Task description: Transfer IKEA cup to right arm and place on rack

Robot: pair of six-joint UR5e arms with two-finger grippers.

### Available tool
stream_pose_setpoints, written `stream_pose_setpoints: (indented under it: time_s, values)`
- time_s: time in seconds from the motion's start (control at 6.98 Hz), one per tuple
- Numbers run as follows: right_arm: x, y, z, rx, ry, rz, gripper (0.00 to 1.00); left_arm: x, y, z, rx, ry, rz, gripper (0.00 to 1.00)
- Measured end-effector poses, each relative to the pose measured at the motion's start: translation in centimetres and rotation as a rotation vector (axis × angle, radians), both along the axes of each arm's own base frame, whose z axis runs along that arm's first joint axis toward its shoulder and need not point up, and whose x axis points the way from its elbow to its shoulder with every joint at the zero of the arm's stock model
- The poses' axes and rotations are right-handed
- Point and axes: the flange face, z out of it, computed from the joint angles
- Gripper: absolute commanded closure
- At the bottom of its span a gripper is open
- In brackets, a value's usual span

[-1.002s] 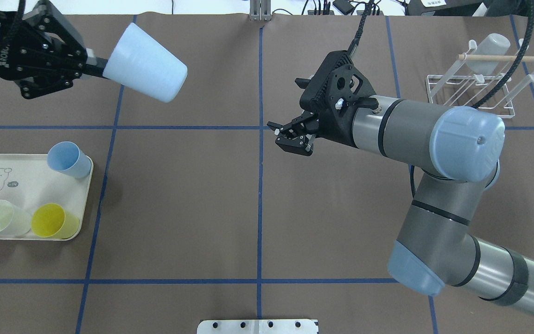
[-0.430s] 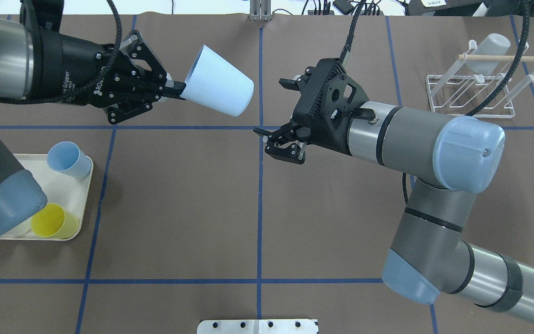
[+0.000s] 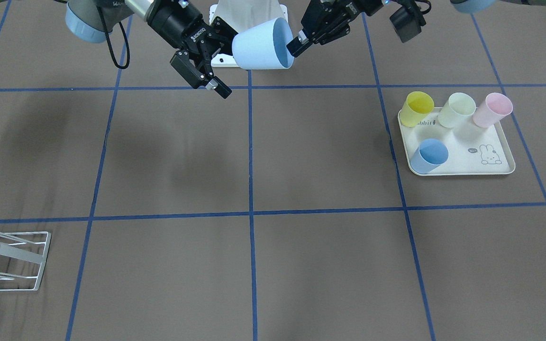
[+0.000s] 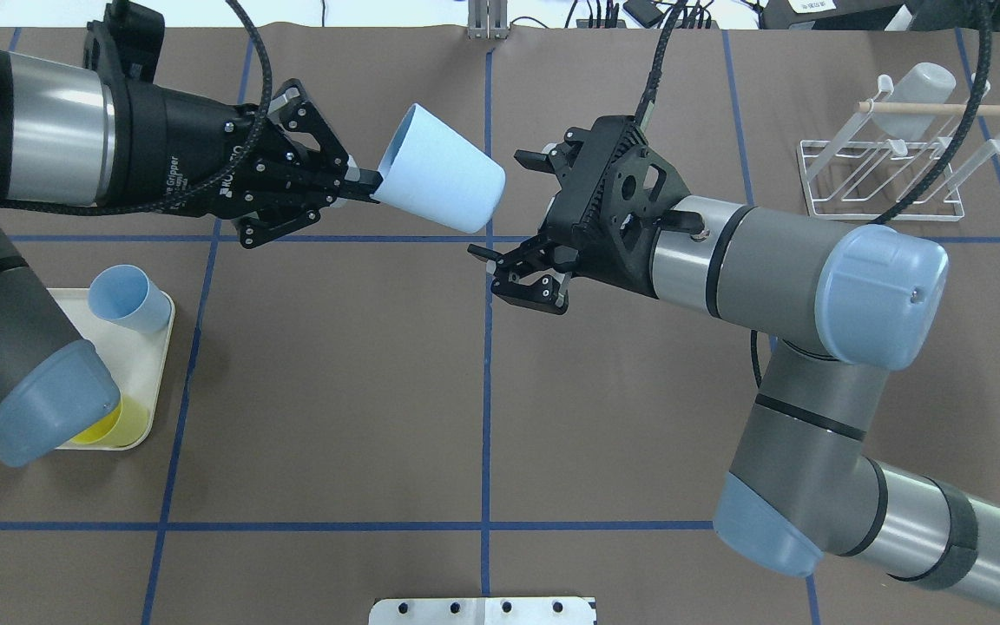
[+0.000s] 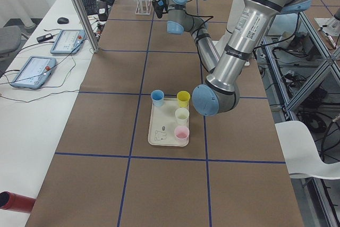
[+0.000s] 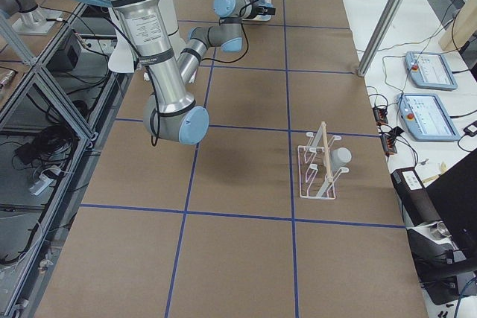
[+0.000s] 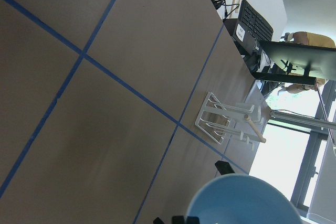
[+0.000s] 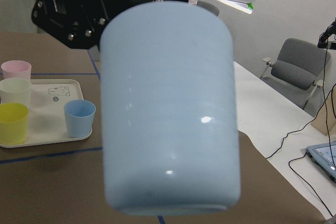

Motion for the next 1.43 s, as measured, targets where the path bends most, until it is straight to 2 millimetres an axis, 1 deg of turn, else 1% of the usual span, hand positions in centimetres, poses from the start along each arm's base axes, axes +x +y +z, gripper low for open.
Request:
stream_pose_setpoints:
  time_s: [0.43, 1.15, 1.29, 1.43]
  values:
    - [-0.1, 0.5, -0.3, 0.014, -0.005, -0.008, 0.0, 1.1, 0.0, 0.0, -0.005, -0.003, -0.002, 1.0]
    - [-0.2, 0.7, -0.7, 0.022, -0.009, -0.012, 0.01, 2.1, -0.9, 0.5, -0.016, -0.018, -0.014, 1.0]
    - [-0.2, 0.7, -0.7, 0.022, -0.01, -0.012, 0.05, 2.2, -0.9, 0.5, -0.016, -0.019, -0.013, 1.0]
    - [-0.2, 0.7, -0.7, 0.022, -0.009, -0.012, 0.17, 2.4, -0.8, 0.6, -0.015, -0.02, -0.012, 1.0]
